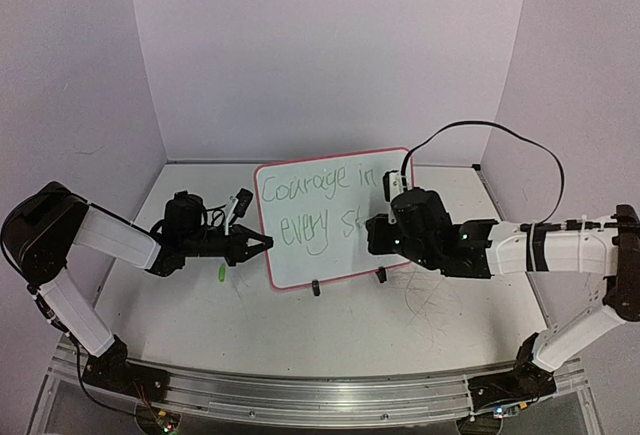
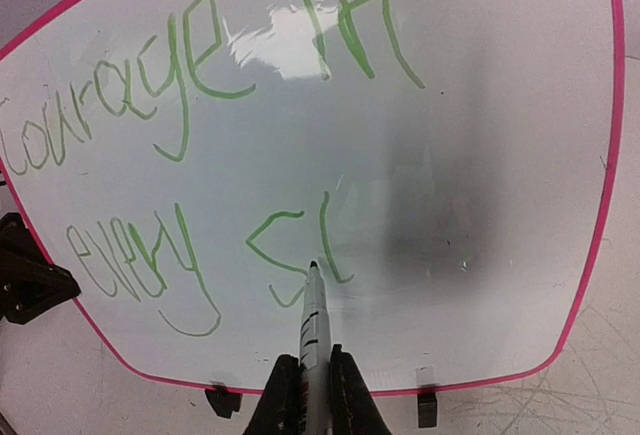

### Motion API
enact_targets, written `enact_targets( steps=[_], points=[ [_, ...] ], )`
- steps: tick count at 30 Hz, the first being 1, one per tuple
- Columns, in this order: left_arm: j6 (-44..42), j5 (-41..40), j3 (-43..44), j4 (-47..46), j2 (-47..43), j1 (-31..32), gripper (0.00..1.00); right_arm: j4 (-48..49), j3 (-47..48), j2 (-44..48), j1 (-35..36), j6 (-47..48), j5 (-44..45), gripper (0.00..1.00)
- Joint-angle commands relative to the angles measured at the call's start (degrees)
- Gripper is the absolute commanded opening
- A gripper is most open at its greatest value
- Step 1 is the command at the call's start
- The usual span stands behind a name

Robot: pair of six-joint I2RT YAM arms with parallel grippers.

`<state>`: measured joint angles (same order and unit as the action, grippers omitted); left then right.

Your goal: Write a sentence on the whiteboard

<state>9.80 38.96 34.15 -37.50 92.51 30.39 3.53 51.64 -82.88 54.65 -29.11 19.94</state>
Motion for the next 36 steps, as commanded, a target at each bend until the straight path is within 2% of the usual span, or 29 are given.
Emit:
enact_targets(
  steps=[1, 10, 15, 20, 25, 31, 36],
  points=[
    [-3.7, -6.3, 1.5, 0.4, -1.6, -0.5, 0.0, 4.0, 3.3, -1.8, -0.2, 1.1, -0.4, 0.0],
    [-3.9, -6.4, 1.6, 0.7, -1.6, -0.5, 0.0, 3.5, 3.5, -3.1, -1.5, 0.5, 0.8, 0.0],
    [-3.9, -6.3, 1.8, 0.7, -1.5, -0.5, 0.0, -0.1, 3.8, -2.4, -1.7, -0.9, 5.0, 0.0],
    [-3.9, -6.3, 1.8, 0.8, -1.4, -0.5, 0.0, -3.5, 1.7, 3.3, -1.6, -2.2, 8.6, 0.0],
    [-4.0, -6.2, 1.8, 0.8, -1.0, -0.5, 0.0, -1.0, -2.9, 8.8, -2.5, 0.9, 2.1, 0.0],
    [-4.0, -6.3, 1.8, 0.8, -1.1, -0.5, 0.0, 0.4, -2.6, 5.2, -3.8, 0.1, -3.2, 0.0],
    [-4.0, -6.5, 1.7, 0.8, -1.5, -0.5, 0.0, 2.3, -1.2, 2.8, -3.7, 0.0, -2.3, 0.0]
  ],
)
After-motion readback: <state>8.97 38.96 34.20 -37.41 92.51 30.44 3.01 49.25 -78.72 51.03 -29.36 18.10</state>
